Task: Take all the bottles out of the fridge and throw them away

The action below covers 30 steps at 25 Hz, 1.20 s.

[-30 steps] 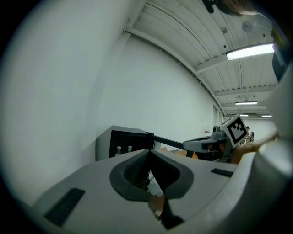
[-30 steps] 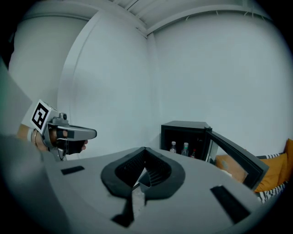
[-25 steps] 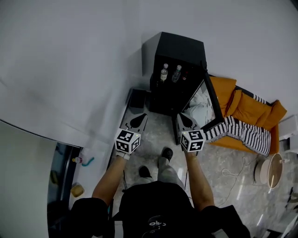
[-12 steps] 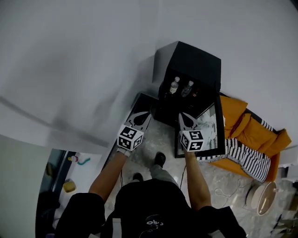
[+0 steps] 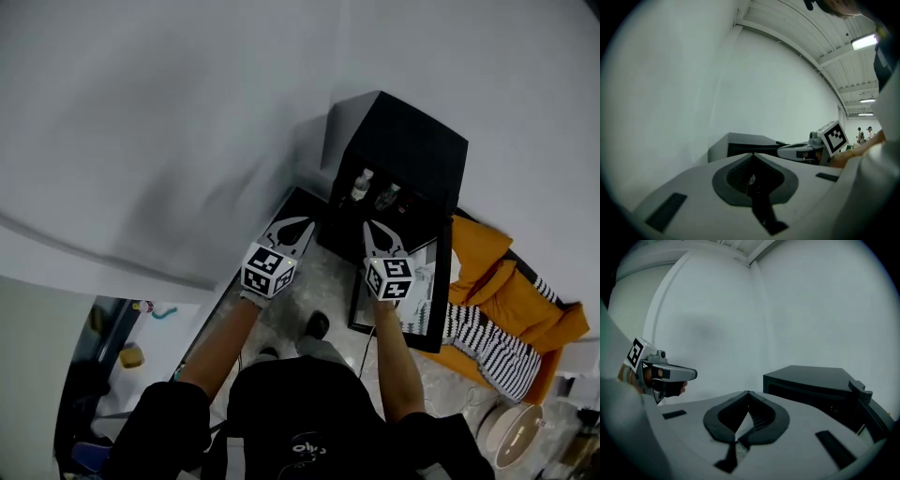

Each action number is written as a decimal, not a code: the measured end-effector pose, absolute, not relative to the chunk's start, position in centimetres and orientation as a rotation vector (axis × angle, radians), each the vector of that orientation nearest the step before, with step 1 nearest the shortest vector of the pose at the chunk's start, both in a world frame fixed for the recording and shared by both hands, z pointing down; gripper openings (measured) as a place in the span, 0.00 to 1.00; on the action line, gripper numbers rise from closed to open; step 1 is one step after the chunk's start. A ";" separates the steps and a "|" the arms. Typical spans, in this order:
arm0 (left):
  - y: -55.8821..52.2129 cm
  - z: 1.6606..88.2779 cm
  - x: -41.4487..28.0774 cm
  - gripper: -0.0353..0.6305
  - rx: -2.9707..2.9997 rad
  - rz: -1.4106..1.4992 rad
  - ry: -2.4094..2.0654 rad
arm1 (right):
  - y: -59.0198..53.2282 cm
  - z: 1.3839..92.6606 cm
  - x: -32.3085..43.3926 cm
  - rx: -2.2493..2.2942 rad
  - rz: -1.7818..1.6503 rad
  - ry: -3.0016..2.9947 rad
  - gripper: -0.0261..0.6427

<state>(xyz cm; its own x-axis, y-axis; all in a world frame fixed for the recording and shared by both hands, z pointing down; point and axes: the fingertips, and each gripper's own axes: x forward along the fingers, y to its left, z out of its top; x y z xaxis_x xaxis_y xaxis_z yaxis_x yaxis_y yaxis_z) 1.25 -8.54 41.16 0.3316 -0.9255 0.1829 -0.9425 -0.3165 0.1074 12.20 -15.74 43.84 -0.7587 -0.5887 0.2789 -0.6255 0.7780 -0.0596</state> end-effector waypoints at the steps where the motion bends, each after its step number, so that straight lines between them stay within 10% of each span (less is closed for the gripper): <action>1: -9.0 41.2 1.4 0.06 2.396 0.131 -1.710 | -16.2 44.0 12.2 0.936 0.220 -2.729 0.05; 30: -14.7 47.5 0.8 0.06 2.413 0.166 -1.653 | -23.1 51.6 10.6 0.980 0.182 -2.620 0.05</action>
<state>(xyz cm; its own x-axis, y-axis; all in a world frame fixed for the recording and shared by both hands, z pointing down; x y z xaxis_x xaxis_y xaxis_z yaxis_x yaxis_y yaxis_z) 0.76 -14.66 47.52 0.3638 -0.9073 0.2110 -0.9311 -0.3478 0.1098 10.60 -23.13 51.63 -0.7059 -0.6132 0.3545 -0.6563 0.7545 -0.0017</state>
